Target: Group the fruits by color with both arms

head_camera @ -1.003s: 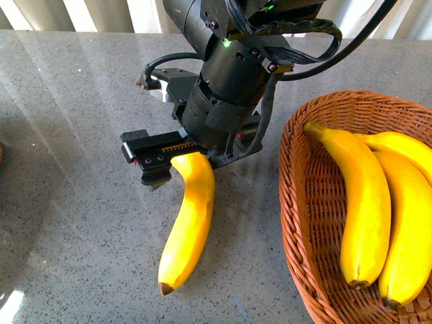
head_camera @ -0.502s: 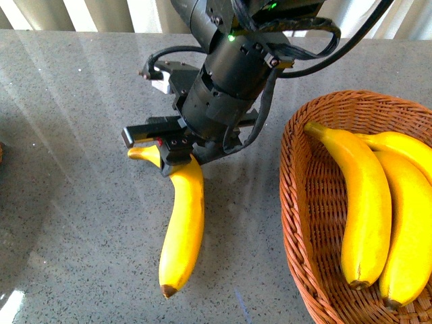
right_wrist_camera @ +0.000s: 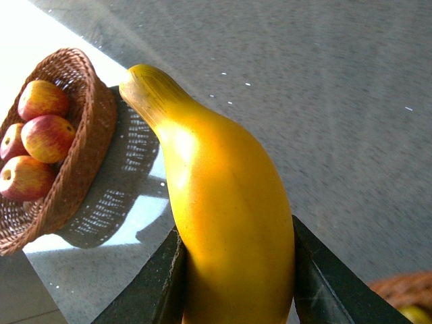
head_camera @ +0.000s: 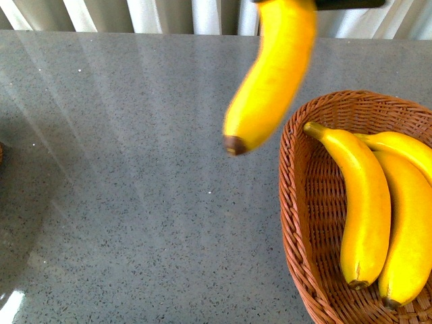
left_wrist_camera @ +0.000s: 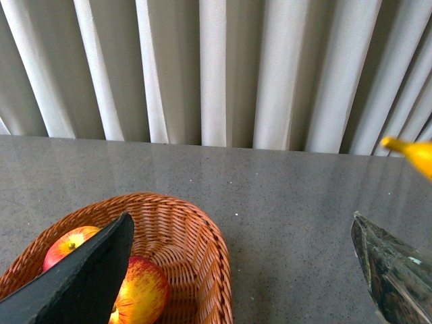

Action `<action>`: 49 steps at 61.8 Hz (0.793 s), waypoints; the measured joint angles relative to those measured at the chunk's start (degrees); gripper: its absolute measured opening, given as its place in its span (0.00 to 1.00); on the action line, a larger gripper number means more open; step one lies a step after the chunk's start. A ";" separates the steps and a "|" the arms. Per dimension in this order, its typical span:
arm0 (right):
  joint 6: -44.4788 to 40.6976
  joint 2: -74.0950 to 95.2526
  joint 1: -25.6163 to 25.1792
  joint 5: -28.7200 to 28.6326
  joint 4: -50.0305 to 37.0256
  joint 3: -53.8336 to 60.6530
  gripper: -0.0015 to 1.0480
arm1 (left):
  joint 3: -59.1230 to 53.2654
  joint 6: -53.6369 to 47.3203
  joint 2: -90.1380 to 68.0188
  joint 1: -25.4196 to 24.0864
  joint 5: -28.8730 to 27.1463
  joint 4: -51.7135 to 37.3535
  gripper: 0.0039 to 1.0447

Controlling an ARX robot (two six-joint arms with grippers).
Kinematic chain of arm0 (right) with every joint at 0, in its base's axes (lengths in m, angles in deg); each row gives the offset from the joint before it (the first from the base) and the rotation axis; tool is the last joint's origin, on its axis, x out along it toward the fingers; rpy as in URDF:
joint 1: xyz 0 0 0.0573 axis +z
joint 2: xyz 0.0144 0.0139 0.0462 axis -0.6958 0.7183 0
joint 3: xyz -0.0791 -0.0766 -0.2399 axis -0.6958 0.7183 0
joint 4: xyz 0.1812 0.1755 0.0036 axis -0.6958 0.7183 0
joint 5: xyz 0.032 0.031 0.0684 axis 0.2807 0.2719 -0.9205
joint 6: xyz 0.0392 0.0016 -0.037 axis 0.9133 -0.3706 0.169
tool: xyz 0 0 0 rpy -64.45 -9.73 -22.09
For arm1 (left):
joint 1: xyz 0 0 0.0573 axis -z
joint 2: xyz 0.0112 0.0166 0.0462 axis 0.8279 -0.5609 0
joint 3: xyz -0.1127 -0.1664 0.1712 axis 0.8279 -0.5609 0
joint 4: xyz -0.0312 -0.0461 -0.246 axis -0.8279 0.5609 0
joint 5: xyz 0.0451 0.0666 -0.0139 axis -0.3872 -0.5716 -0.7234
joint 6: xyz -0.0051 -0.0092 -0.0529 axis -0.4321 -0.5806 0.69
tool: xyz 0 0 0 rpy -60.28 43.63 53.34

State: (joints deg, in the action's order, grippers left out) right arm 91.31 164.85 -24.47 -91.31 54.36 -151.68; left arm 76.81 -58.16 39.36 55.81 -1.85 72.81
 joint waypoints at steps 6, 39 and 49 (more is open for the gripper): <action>-2.27 -4.20 -5.20 -1.29 0.44 6.73 0.31 | 0.00 0.00 0.00 0.00 0.00 0.00 0.91; -11.28 -7.17 -17.22 -1.90 -7.21 26.36 0.39 | 0.00 0.00 0.00 0.00 0.00 0.02 0.91; -11.37 -9.51 -18.82 -4.28 -11.37 29.07 0.64 | 0.00 0.00 0.00 0.00 0.00 0.02 0.91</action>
State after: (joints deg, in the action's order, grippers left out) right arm 79.94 155.34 -43.29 -95.60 42.99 -122.61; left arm 76.81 -58.16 39.36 55.81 -1.85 72.83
